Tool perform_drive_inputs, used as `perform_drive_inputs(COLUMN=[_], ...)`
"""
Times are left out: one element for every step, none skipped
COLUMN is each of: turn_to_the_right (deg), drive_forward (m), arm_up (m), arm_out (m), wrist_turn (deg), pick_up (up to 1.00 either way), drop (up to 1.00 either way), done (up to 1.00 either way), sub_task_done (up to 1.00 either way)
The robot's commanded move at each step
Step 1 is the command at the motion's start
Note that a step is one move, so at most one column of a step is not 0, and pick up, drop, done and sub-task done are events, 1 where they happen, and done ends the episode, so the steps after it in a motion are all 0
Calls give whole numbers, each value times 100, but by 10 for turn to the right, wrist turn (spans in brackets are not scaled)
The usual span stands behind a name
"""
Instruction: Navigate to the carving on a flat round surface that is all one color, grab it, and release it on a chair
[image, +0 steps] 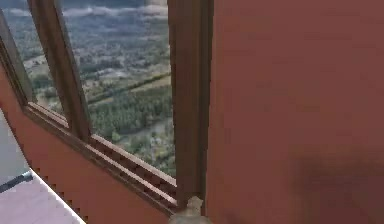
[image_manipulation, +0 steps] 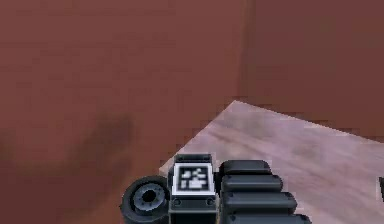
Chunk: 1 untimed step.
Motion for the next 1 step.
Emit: perform_drive_inputs(turn_to_the_right=[-450], drive_forward=[0], arm_up=[0], arm_out=[0], wrist_turn=[0], pick_up=[0], drop=[0], done=[0], sub_task_done=[0])
